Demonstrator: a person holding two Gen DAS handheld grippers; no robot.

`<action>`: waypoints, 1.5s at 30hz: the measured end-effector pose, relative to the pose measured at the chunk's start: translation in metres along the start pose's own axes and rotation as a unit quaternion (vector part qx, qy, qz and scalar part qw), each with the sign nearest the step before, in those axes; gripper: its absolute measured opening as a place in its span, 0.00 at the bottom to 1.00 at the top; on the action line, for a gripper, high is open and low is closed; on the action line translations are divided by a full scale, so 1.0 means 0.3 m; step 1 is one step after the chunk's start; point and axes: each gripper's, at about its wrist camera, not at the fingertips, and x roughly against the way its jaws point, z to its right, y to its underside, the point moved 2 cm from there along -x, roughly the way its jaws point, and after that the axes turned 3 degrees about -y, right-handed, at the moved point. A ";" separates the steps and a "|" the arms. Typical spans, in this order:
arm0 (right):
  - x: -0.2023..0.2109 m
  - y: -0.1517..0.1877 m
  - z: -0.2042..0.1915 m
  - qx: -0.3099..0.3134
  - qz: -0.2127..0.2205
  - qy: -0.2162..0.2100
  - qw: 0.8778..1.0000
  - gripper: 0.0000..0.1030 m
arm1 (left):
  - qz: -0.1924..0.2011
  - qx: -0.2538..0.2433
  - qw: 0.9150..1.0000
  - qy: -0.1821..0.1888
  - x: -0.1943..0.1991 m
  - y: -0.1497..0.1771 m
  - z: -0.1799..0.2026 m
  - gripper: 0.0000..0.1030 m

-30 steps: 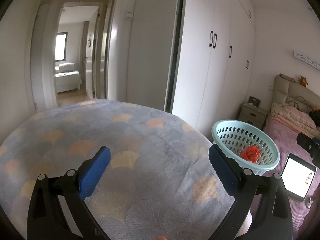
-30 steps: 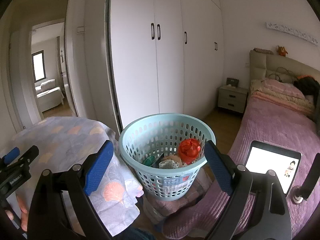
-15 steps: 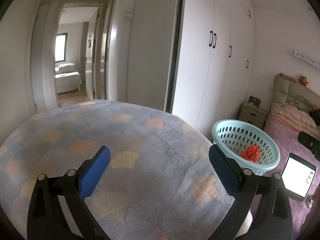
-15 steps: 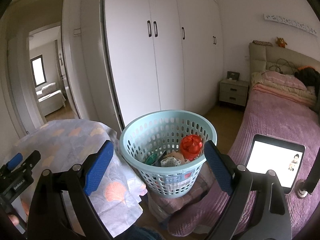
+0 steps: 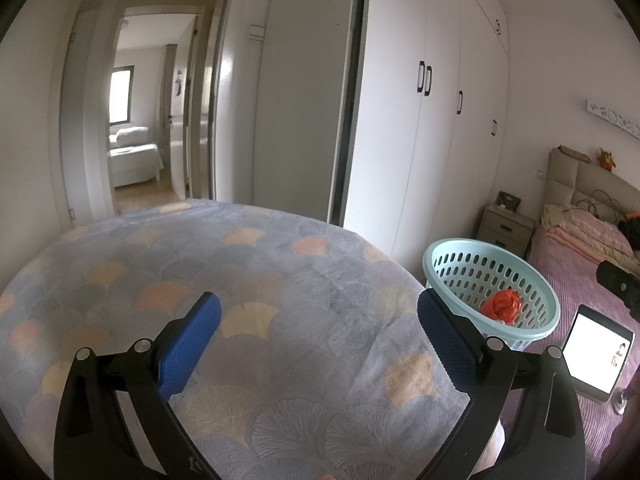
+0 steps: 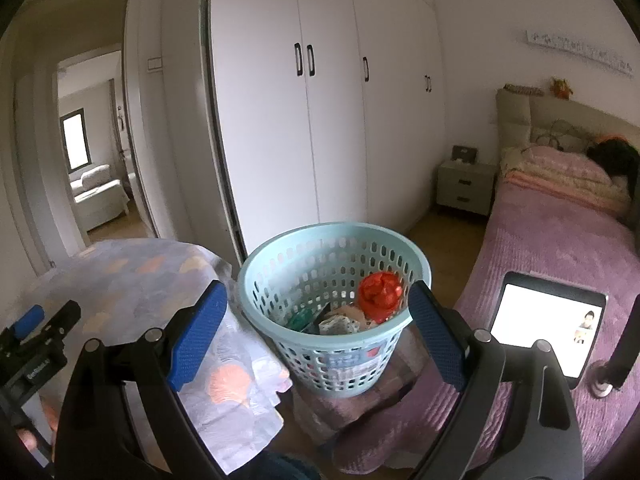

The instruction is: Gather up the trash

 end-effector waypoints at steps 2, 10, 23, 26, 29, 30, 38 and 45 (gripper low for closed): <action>0.006 0.003 -0.008 0.005 0.003 0.002 1.000 0.85 | 0.000 0.000 1.000 0.000 0.000 0.000 0.000 0.93; 0.011 0.002 -0.012 0.008 0.004 0.002 1.000 0.85 | -0.001 -0.002 1.000 0.003 0.003 -0.003 -0.001 0.93; 0.003 0.002 -0.014 0.011 0.001 -0.002 1.000 0.85 | 0.000 -0.001 1.000 0.002 0.003 -0.002 0.002 0.93; 0.002 0.002 -0.016 0.011 0.000 -0.003 1.000 0.85 | 0.000 -0.001 1.000 0.001 0.003 -0.002 0.002 0.93; 0.002 0.003 -0.017 0.011 0.000 -0.002 1.000 0.85 | -0.001 -0.001 1.000 0.001 0.000 -0.003 0.000 0.93; 0.001 0.003 -0.018 0.011 0.000 -0.002 1.000 0.85 | -0.001 -0.001 1.000 0.001 0.000 -0.003 0.000 0.93; -0.006 0.002 -0.021 0.015 -0.002 -0.005 1.000 0.85 | -0.003 -0.002 1.000 -0.001 -0.005 -0.006 -0.002 0.93; -0.007 0.002 -0.022 0.016 -0.002 -0.006 1.000 0.85 | -0.003 -0.002 1.000 -0.001 -0.005 -0.008 -0.002 0.93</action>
